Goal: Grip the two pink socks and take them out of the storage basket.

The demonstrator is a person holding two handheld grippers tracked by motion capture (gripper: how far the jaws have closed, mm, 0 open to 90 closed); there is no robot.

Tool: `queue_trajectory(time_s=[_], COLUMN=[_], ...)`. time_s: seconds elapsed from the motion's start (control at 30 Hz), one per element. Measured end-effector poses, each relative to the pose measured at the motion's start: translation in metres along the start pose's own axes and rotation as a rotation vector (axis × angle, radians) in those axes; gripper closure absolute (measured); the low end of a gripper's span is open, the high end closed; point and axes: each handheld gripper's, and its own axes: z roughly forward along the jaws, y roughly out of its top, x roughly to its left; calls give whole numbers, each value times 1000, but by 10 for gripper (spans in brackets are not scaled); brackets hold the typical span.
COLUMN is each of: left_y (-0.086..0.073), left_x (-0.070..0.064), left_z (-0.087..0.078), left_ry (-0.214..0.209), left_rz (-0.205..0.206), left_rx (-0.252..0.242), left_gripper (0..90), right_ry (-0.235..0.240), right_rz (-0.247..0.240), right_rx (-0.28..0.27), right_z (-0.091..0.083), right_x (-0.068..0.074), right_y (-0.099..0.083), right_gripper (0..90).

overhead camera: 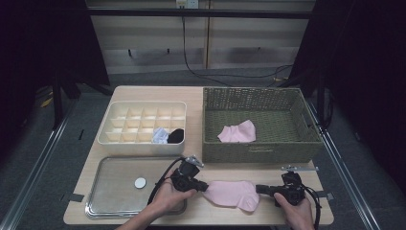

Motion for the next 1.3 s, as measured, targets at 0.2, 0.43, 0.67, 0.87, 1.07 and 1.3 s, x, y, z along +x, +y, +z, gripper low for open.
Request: queue_trajectory(time_s=[0.2, 0.43, 0.67, 0.87, 1.07, 1.3], left_y=[0, -3, -2, 1, -2, -4], left_x=[8, 4, 2, 3, -8, 3], left_z=[-4, 1, 0, 5, 6, -4], left_ry=[-21, -73, -121, -120, -163, -134], left_rz=[-22, -28, -44, -46, -1, -75], left_rx=[-33, -30, -56, -53, -25, -67], left_gripper=[877, 699, 634, 621, 842, 609], right_ry=[-47, -60, -50, -35, -23, -19], right_rz=[-9, -9, 11, 0, -6, -9], right_rx=[7, 45, -7, -23, -35, -47], right_z=[2, 2, -8, -7, -6, -9], right_x=[-3, -6, -12, -8, -5, -3], right_y=[4, -4, -3, 1, 3, 4], right_gripper=[899, 890, 760, 736, 727, 708])
